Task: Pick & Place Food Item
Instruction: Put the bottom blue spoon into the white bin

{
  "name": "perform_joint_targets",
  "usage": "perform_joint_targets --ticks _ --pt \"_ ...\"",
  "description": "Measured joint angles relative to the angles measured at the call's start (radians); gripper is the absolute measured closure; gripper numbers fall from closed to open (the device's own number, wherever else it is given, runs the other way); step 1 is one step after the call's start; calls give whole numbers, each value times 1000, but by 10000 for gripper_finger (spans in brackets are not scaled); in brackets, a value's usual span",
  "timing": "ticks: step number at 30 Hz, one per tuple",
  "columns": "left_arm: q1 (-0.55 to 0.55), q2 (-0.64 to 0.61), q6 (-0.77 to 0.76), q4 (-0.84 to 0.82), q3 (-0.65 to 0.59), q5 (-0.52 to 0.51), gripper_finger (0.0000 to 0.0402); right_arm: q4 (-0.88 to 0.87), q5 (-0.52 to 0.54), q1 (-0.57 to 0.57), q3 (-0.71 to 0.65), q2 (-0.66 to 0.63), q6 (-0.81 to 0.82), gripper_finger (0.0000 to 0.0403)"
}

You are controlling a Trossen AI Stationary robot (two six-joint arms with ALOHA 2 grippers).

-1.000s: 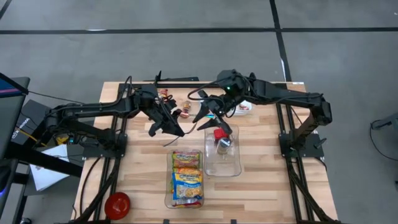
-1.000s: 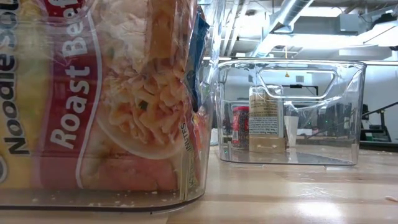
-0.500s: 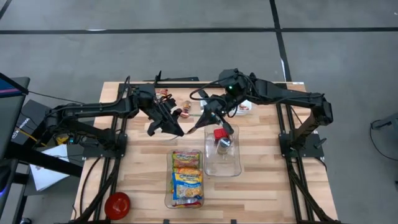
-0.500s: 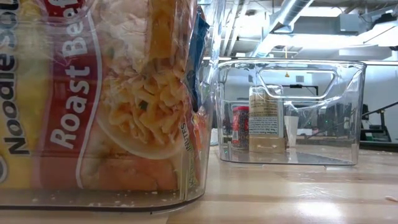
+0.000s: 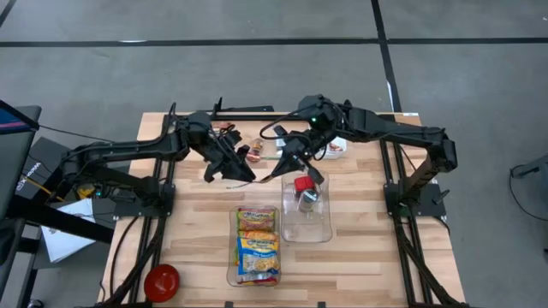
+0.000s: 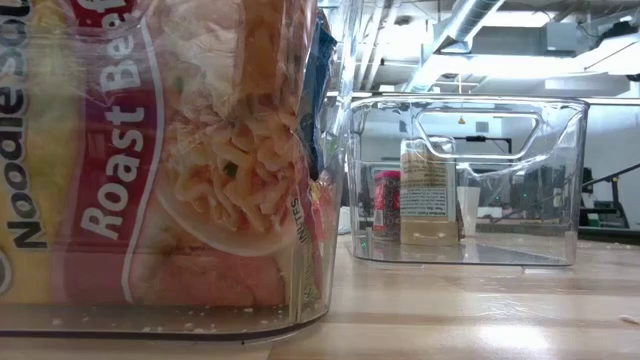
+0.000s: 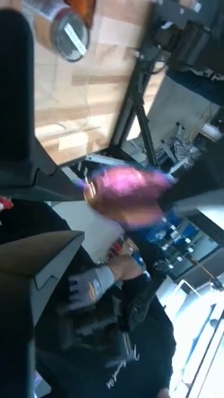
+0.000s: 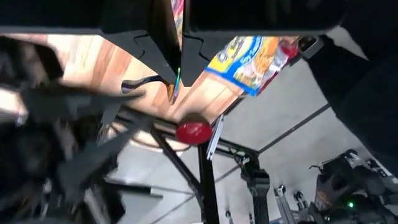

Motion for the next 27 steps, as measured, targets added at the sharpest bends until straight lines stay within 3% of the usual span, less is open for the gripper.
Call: perform_joint_targets --ticks 12,27 --pt "127 -105 -18 -9 0 12 245 -225 46 -83 1 -55 -64 402" --pt "189 -159 136 -118 0 2 254 -572 283 -328 1 -270 -119 403"
